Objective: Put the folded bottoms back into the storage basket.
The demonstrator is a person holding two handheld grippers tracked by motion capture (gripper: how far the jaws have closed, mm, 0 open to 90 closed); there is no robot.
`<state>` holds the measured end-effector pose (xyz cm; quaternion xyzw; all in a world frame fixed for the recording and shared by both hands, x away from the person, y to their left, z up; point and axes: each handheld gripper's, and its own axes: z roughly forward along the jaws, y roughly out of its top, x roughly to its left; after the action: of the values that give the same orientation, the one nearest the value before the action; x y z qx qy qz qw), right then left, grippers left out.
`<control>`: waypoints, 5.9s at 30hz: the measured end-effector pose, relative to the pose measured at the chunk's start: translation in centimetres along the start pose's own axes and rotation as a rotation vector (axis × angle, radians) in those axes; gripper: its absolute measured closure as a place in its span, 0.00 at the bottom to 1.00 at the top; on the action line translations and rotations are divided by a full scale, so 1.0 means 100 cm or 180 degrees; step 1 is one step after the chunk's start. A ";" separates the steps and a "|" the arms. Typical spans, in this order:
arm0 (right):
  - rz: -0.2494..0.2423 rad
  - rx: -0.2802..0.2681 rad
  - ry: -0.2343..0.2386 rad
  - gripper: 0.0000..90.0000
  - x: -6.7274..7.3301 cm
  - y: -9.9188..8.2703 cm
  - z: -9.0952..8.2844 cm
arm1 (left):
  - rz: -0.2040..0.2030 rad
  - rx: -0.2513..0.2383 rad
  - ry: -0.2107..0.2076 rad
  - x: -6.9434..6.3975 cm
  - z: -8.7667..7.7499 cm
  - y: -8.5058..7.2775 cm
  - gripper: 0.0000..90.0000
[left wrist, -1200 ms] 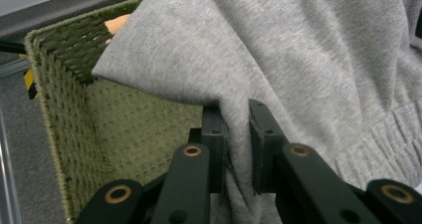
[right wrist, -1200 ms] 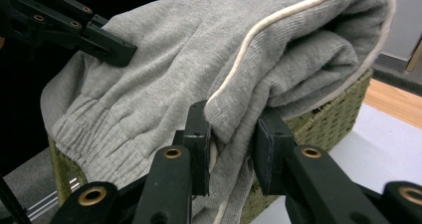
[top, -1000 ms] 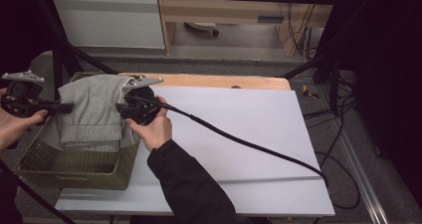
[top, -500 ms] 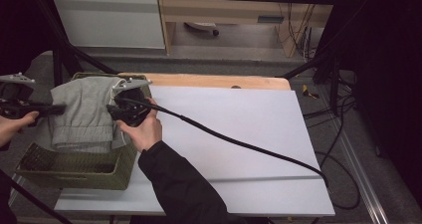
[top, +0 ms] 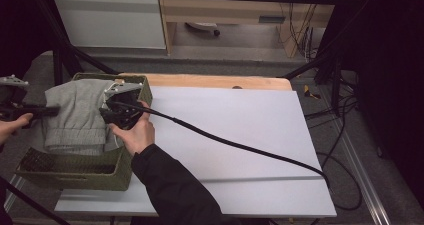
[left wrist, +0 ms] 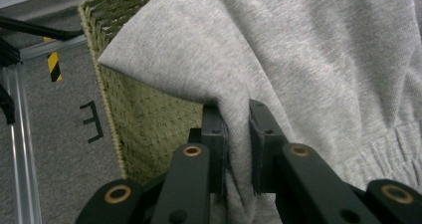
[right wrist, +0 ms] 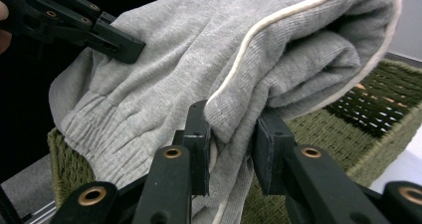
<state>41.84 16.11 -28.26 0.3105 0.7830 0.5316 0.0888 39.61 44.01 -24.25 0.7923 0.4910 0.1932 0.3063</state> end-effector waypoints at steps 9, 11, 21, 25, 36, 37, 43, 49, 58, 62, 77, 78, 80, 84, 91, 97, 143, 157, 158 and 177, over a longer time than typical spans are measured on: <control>0.0014 0.0018 0.0056 0.79 0.003 -0.010 0.012 | -0.0003 0.0076 0.0010 0.006 0.005 -0.010 0.89; 0.0016 0.0026 0.0068 0.79 0.003 -0.013 0.014 | -0.0011 0.0083 0.0011 0.007 0.006 -0.012 0.89; -0.0032 0.0103 0.0059 0.79 0.005 -0.026 0.023 | -0.0025 0.0157 -0.0018 0.009 0.021 -0.023 0.89; -0.0041 0.0142 0.0051 0.79 0.004 -0.030 0.026 | -0.0034 0.0197 -0.0039 0.008 0.028 -0.027 0.89; -0.0003 0.0248 0.0038 0.79 0.000 -0.044 0.034 | -0.0099 0.0285 -0.0095 0.009 0.049 -0.038 0.89; 0.0007 0.0261 0.0033 0.79 -0.001 -0.046 0.035 | -0.0102 0.0291 -0.0091 0.009 0.051 -0.039 0.89; 0.0005 0.0314 0.0019 0.79 -0.002 -0.052 0.041 | -0.0132 0.0344 -0.0086 0.011 0.062 -0.044 0.89; 0.0032 0.0361 0.0033 0.79 -0.004 -0.058 0.049 | -0.0193 0.0363 -0.0073 0.015 0.066 -0.049 0.89; -0.0112 0.0304 -0.0085 0.37 -0.011 -0.056 0.044 | -0.0342 0.0238 -0.0129 0.015 0.070 -0.050 0.66; -0.0164 0.0267 -0.0093 0.24 -0.017 -0.050 0.031 | -0.0281 0.0156 -0.0087 0.010 0.066 -0.045 0.51; -0.0291 0.0384 -0.0247 0.09 -0.044 -0.051 -0.021 | -0.0198 0.0025 -0.0093 -0.005 0.071 -0.047 0.17; -0.0284 0.0401 -0.0255 0.09 -0.047 -0.052 -0.024 | -0.0195 0.0014 -0.0101 -0.006 0.071 -0.047 0.15; -0.0263 0.0415 -0.0266 0.09 -0.052 -0.055 -0.030 | -0.0175 0.0010 -0.0111 -0.008 0.072 -0.048 0.13; -0.0249 0.0454 -0.0299 0.07 -0.062 -0.060 -0.042 | -0.0161 -0.0021 -0.0159 -0.013 0.073 -0.048 0.09; -0.0195 0.0467 -0.0354 0.07 -0.080 -0.071 -0.062 | -0.0086 -0.0038 -0.0256 -0.025 0.076 -0.045 0.07; -0.0170 0.0496 -0.0445 0.06 -0.096 -0.081 -0.081 | -0.0018 -0.0035 -0.0314 -0.037 0.079 -0.041 0.07; 0.0181 0.0589 -0.0809 0.02 -0.189 -0.144 -0.207 | 0.0418 -0.0064 -0.0728 -0.124 0.108 -0.017 0.07; 0.0182 0.0627 -0.0845 0.02 -0.211 -0.172 -0.240 | 0.0575 -0.0078 -0.0777 -0.142 0.123 -0.015 0.06; 0.0172 0.0625 -0.0839 0.02 -0.213 -0.174 -0.243 | 0.0579 -0.0076 -0.0779 -0.143 0.124 -0.016 0.06; 0.0186 0.0617 -0.0869 0.01 -0.229 -0.201 -0.264 | 0.0672 -0.0092 -0.0778 -0.147 0.129 -0.020 0.05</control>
<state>39.69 -22.57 -39.41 0.4096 0.8019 0.4088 0.1486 39.60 27.74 -35.23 0.8527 0.3612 0.1335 0.3531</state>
